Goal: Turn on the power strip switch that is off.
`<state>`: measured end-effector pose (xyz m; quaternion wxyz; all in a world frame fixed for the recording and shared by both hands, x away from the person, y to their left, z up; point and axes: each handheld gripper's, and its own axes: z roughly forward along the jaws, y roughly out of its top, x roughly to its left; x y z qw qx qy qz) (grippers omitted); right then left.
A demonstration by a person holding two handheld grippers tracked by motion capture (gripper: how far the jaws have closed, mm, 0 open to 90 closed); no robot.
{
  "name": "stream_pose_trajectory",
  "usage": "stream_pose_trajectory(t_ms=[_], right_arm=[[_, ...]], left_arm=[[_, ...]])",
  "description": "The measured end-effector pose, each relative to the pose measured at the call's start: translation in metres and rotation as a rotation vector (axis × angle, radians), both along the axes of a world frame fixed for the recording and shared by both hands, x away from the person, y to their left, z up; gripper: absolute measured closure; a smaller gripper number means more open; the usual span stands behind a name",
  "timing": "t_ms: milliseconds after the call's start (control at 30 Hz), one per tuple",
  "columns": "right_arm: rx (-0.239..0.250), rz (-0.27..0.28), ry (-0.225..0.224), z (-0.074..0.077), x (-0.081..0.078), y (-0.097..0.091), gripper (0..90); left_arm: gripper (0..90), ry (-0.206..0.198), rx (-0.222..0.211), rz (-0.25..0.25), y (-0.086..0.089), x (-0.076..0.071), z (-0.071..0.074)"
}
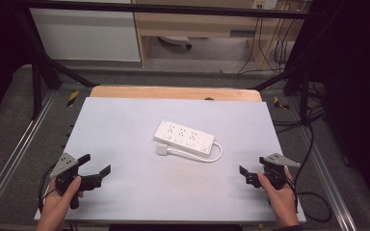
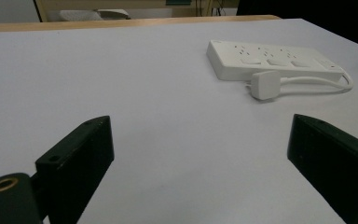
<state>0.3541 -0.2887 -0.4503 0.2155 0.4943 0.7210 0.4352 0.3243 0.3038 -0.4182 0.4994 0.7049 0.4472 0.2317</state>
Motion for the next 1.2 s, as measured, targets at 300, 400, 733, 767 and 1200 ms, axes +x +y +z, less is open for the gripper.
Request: stream_pose_trajectory(t_ms=[300, 400, 733, 767, 1200], right_arm=[[-0.01, 0.013, -0.032, 0.004, 0.0, 0.005, 5.9], [-0.016, 0.021, -0.038, 0.005, 0.0, 0.007, 5.7], [-0.034, 0.052, -0.056, 0.009, -0.001, 0.016, 5.1], [-0.034, 0.052, -0.056, 0.009, -0.001, 0.016, 5.1], [-0.032, 0.088, -0.033, 0.01, 0.0, 0.021, 4.5]], left_arm=[[7.7, 0.007, -0.051, -0.007, 0.002, -0.001, 0.001], [6.9, 0.009, -0.057, -0.013, 0.003, -0.001, 0.001], [6.6, -0.002, -0.096, -0.014, 0.005, -0.002, 0.004], [6.6, -0.001, -0.112, -0.017, 0.005, -0.003, 0.005], [6.2, 0.003, -0.121, -0.046, 0.0, 0.0, 0.015]])
